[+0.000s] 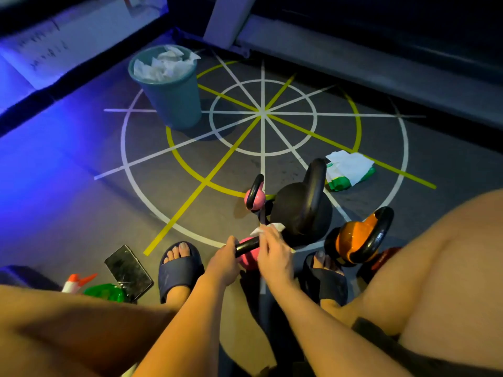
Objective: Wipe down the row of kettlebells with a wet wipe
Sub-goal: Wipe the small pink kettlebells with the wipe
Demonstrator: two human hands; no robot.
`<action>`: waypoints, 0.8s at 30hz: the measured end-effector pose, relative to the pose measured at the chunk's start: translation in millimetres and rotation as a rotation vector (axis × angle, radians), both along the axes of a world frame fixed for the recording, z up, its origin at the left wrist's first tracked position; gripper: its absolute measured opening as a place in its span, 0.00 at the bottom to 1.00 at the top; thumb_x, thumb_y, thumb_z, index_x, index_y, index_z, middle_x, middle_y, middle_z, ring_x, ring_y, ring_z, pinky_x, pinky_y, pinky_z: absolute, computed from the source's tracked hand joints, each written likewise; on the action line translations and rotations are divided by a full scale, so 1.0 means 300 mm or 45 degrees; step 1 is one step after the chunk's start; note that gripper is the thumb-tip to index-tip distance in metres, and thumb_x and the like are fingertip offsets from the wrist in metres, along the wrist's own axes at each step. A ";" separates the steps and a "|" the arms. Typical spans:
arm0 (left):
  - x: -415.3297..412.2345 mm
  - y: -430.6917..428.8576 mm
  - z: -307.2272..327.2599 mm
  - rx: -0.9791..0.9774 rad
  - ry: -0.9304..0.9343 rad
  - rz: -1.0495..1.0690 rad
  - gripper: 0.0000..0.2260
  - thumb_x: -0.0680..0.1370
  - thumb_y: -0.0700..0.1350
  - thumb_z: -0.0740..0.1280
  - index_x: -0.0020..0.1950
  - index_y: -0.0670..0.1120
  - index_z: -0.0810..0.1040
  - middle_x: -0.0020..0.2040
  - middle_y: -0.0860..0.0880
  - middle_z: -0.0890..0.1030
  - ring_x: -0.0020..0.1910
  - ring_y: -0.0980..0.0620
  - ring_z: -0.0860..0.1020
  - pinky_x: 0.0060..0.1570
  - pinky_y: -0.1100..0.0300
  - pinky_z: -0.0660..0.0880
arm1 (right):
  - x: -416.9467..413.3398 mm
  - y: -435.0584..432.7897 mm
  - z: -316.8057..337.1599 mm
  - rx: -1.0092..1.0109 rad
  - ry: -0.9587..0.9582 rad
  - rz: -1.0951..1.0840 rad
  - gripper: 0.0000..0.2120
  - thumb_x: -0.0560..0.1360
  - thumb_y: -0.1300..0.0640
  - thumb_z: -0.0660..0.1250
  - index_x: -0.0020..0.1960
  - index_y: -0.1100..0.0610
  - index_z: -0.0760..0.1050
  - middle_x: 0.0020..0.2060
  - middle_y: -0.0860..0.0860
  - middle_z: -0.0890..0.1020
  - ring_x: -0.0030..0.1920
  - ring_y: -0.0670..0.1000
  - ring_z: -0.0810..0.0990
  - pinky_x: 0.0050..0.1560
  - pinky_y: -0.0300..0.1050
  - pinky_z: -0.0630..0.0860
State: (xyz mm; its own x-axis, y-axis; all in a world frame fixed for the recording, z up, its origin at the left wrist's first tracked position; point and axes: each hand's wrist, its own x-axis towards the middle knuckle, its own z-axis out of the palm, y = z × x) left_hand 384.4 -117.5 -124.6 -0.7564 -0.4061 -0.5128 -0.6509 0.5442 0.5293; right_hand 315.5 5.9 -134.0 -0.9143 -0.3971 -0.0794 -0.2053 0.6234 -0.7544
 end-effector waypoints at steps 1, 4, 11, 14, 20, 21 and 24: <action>0.000 -0.002 0.003 -0.005 -0.006 -0.007 0.11 0.81 0.40 0.65 0.54 0.50 0.64 0.49 0.45 0.78 0.48 0.44 0.77 0.43 0.55 0.66 | 0.030 -0.013 -0.020 0.023 0.055 0.143 0.20 0.82 0.51 0.52 0.64 0.53 0.79 0.68 0.49 0.77 0.72 0.50 0.70 0.70 0.44 0.66; -0.003 0.002 0.009 0.006 -0.015 -0.020 0.10 0.81 0.41 0.64 0.57 0.49 0.64 0.52 0.44 0.79 0.49 0.44 0.77 0.44 0.53 0.69 | 0.068 -0.015 -0.063 0.054 0.137 0.308 0.25 0.79 0.52 0.51 0.70 0.58 0.75 0.72 0.51 0.73 0.77 0.50 0.64 0.77 0.48 0.57; 0.000 0.009 0.001 0.035 -0.032 -0.018 0.12 0.81 0.41 0.64 0.57 0.50 0.61 0.51 0.45 0.78 0.48 0.43 0.77 0.47 0.50 0.72 | 0.027 0.040 -0.028 0.023 0.005 0.133 0.20 0.83 0.55 0.53 0.73 0.54 0.71 0.74 0.50 0.70 0.77 0.51 0.63 0.74 0.55 0.65; 0.012 -0.005 -0.002 0.121 0.027 -0.016 0.14 0.81 0.41 0.64 0.61 0.46 0.60 0.50 0.44 0.78 0.43 0.46 0.76 0.42 0.53 0.70 | 0.105 0.004 -0.029 0.047 0.136 0.467 0.22 0.81 0.58 0.54 0.75 0.54 0.69 0.76 0.48 0.66 0.79 0.47 0.57 0.78 0.45 0.54; 0.044 0.008 -0.033 0.126 0.052 0.282 0.17 0.81 0.47 0.69 0.66 0.47 0.67 0.55 0.45 0.81 0.54 0.44 0.79 0.52 0.55 0.73 | -0.005 0.039 -0.027 0.069 -0.047 0.003 0.19 0.85 0.53 0.52 0.73 0.49 0.71 0.75 0.46 0.68 0.78 0.47 0.60 0.76 0.56 0.62; 0.047 0.005 -0.037 0.099 0.024 0.253 0.16 0.81 0.48 0.69 0.65 0.46 0.70 0.56 0.44 0.81 0.55 0.43 0.79 0.52 0.55 0.73 | -0.011 0.039 -0.029 0.090 -0.055 0.002 0.19 0.85 0.52 0.51 0.73 0.50 0.70 0.75 0.47 0.68 0.78 0.48 0.61 0.76 0.55 0.62; 0.048 -0.011 -0.037 0.045 -0.050 0.163 0.14 0.83 0.48 0.66 0.66 0.45 0.72 0.58 0.42 0.81 0.56 0.41 0.79 0.52 0.53 0.73 | 0.051 0.002 -0.043 0.105 0.153 0.339 0.22 0.82 0.56 0.52 0.72 0.56 0.72 0.73 0.52 0.71 0.77 0.52 0.63 0.77 0.53 0.58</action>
State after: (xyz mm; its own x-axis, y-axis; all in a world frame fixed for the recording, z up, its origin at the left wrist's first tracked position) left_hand 398.7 -120.7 -135.8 -0.6790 -0.4789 -0.5564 -0.7341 0.4371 0.5196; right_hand 330.9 6.6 -146.8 -0.7835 -0.6211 -0.0188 -0.4548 0.5939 -0.6636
